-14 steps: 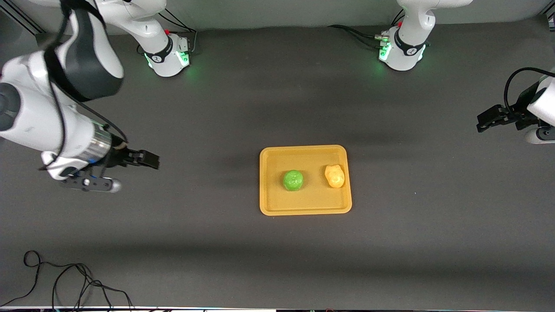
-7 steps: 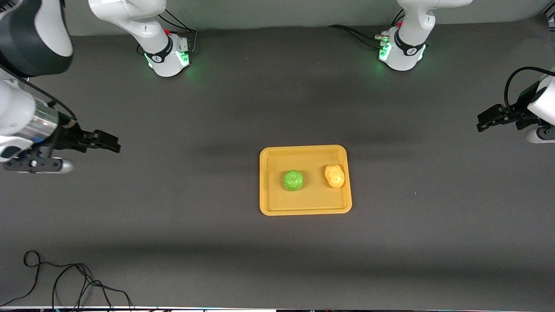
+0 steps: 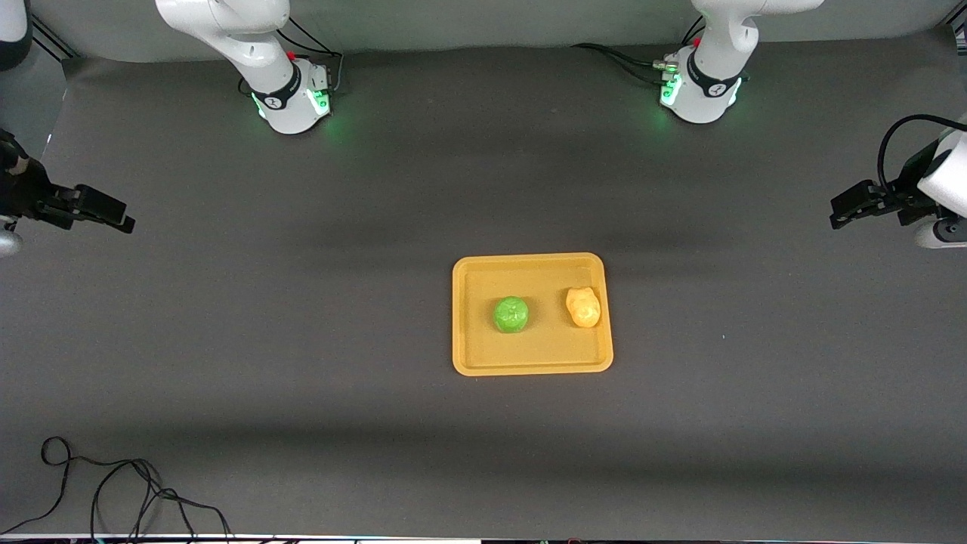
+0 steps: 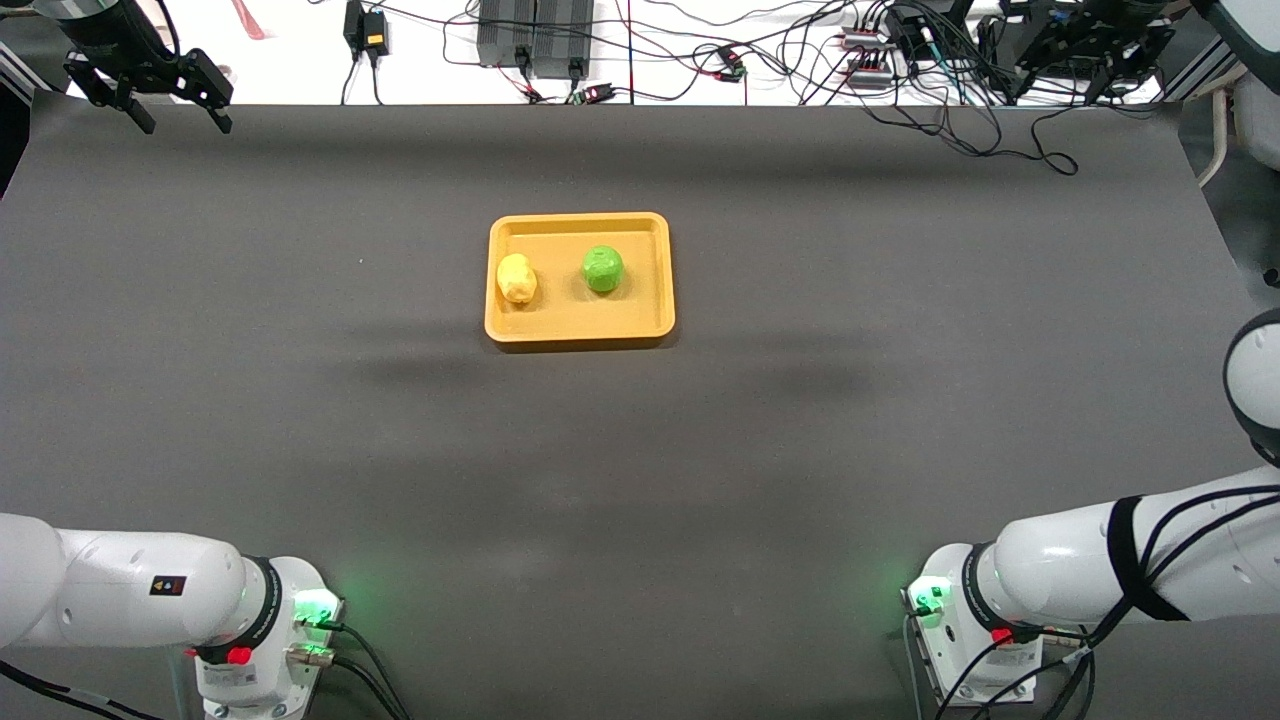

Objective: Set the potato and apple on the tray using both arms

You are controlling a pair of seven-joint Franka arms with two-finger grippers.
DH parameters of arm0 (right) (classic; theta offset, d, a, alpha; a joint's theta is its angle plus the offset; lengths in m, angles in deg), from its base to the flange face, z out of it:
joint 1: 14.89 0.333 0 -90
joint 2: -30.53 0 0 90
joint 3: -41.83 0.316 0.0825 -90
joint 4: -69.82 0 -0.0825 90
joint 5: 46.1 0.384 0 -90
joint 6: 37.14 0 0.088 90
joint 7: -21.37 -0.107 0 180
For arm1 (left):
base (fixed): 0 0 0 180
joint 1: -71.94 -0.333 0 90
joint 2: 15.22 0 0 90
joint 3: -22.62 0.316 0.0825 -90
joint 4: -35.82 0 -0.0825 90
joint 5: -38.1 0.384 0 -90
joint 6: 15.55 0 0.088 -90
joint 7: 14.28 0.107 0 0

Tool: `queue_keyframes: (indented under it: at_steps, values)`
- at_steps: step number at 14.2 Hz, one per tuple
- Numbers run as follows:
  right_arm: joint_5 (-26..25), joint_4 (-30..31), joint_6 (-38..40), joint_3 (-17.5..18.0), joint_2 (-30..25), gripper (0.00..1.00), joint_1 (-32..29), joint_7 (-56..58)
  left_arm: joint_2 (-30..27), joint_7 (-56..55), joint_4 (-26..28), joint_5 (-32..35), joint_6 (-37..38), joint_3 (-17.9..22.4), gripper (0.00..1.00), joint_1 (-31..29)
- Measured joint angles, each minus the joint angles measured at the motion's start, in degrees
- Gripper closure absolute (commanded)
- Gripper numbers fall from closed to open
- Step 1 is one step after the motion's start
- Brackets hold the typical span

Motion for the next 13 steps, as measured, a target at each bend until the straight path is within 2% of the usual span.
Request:
queue_keyframes:
  at_steps: [6, 13]
  values:
    - [-1.3, 3.4, -3.0, 1.3, -2.3, 0.00, -3.2, 7.2, 0.0, 0.0, 0.0, 0.0, 0.0, 0.0, 0.00, 0.0]
    - [-1.2, 5.8, -5.0, 1.6, -2.3, 0.00, -3.3, 4.8, 0.0, 0.0, 0.0, 0.0, 0.0, 0.0, 0.00, 0.0]
